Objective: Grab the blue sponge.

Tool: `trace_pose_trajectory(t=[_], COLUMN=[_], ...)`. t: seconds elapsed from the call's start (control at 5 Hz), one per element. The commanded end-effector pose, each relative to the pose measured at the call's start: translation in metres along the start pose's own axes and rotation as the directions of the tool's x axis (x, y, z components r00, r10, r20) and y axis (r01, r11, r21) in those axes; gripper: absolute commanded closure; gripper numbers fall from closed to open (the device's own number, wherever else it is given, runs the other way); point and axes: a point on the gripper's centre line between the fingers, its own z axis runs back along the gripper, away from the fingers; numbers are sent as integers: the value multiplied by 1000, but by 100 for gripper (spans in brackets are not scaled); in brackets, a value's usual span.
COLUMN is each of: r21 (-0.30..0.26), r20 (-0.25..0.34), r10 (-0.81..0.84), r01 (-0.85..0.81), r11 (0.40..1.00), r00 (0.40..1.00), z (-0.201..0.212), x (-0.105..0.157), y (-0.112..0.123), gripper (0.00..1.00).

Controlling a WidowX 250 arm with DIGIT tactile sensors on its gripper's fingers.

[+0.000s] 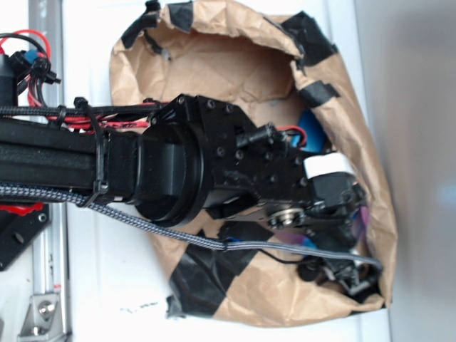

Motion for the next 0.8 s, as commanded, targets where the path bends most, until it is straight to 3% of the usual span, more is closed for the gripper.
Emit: trace_pose_trajectory(t=[0.0,0.4,0.6], r21=[-55,-79,-42], r20=[115,163,133], r10=[-117,-188,-202], r01=[124,203,209], r11=[991,976,977], r00=[987,969,970], z=[50,70,61], x=[-9,-18,-13], y=[-19,-27,-20], gripper=[100,100,0])
